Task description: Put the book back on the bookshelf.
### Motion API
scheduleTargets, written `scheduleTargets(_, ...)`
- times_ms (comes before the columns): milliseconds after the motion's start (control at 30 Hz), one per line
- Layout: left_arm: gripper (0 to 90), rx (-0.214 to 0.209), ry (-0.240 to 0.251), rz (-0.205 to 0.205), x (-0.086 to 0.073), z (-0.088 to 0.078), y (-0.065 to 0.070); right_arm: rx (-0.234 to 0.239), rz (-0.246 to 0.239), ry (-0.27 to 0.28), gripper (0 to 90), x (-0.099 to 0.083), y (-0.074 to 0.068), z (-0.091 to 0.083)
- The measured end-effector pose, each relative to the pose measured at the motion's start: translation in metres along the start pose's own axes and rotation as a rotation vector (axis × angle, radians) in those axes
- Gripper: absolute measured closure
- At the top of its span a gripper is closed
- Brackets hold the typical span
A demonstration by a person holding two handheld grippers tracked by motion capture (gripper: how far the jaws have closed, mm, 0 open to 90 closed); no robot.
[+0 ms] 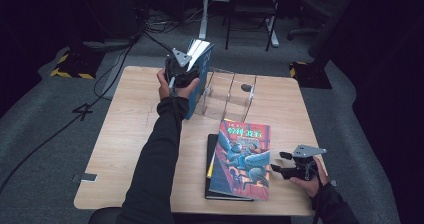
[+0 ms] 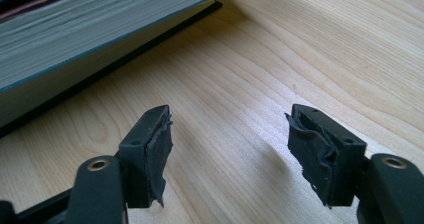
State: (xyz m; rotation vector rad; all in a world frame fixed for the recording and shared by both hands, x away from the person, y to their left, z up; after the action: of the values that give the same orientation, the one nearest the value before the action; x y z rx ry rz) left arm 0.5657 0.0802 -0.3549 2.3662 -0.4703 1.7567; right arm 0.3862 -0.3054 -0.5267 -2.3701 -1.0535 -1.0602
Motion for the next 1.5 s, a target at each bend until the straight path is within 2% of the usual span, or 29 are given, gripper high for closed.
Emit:
scheduleTargets(100, 42.0, 0.0, -0.001, 0.009, 0.0, -0.008, -0.005, 0.0, 0.005, -0.001, 34.4, 0.0, 0.0, 0.0)
scheduleTargets(200, 39.0, -0.025, -0.011, 0.008, -0.003, -0.014, -0.008, 0.0, 0.0, 0.001, 34.3, 0.001, -0.001, -0.001)
scheduleTargets(267, 37.1, -0.034, -0.015, 0.017, -0.004, -0.018, -0.008, 0.0, -0.003, 0.002, 34.3, 0.001, -0.001, -0.001)
scheduleTargets(333, 36.6, -0.041, -0.022, 0.044, -0.006, -0.023, -0.009, -0.001, 0.001, 0.002, 34.2, 0.001, -0.001, -0.001)
scheduleTargets(467, 34.1, -0.058, -0.031, 0.047, -0.009, -0.032, -0.011, -0.002, 0.0, 0.0, 34.1, 0.0, 0.0, -0.001)
scheduleTargets(500, 33.5, -0.078, -0.026, 0.052, -0.011, -0.038, -0.013, -0.003, 0.001, 0.0, 33.8, 0.001, 0.0, -0.001)
scheduleTargets(600, 31.7, -0.089, -0.027, 0.055, -0.013, -0.044, -0.016, -0.004, 0.001, -0.004, 33.5, 0.001, 0.0, 0.0)
scheduleTargets(633, 31.4, -0.11, -0.026, 0.064, -0.016, -0.051, -0.019, -0.003, 0.002, -0.006, 33.5, 0.0, -0.001, 0.0)
scheduleTargets(833, 30.1, -0.116, -0.025, 0.061, -0.024, -0.065, -0.025, -0.003, 0.0, -0.011, 33.4, 0.0, -0.001, 0.0)
scheduleTargets(967, 28.3, -0.144, -0.022, 0.061, -0.03, -0.077, -0.03, -0.001, 0.001, -0.017, 33.4, 0.0, -0.001, 0.001)
scheduleTargets(1067, 27.3, -0.173, -0.025, 0.067, -0.036, -0.083, -0.03, -0.001, 0.001, -0.018, 33.4, 0.0, -0.001, 0.002)
scheduleTargets(1167, 26.1, -0.201, -0.05, 0.081, -0.046, -0.088, -0.027, 0.0, 0.001, -0.019, 33.4, 0.0, -0.002, 0.002)
scheduleTargets(1300, 25.1, -0.211, -0.078, 0.101, -0.056, -0.093, -0.023, 0.0, 0.001, -0.019, 33.4, 0.0, -0.002, 0.002)
scheduleTargets(1433, 24.3, -0.256, -0.117, 0.152, -0.074, -0.101, -0.016, -0.001, 0.001, -0.021, 33.4, 0.0, -0.002, 0.002)
scheduleTargets(1467, 23.9, -0.276, -0.125, 0.161, -0.077, -0.103, -0.014, -0.001, 0.001, -0.022, 33.4, 0.0, -0.002, 0.002)
scheduleTargets(1500, 23.5, -0.276, -0.125, 0.161, -0.077, -0.103, -0.014, -0.001, 0.001, -0.022, 33.4, 0.0, -0.002, 0.002)
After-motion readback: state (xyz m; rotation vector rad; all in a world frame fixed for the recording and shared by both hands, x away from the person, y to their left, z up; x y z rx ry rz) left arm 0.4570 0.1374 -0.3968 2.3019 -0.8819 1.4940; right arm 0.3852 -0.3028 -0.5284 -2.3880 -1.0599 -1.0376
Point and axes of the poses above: each handheld gripper's, and its own axes: z roughly forward along the jaws, x roughly out of its top, y roughly to its right, the point moved 5 cm from there along z, roughly forward along the jaws
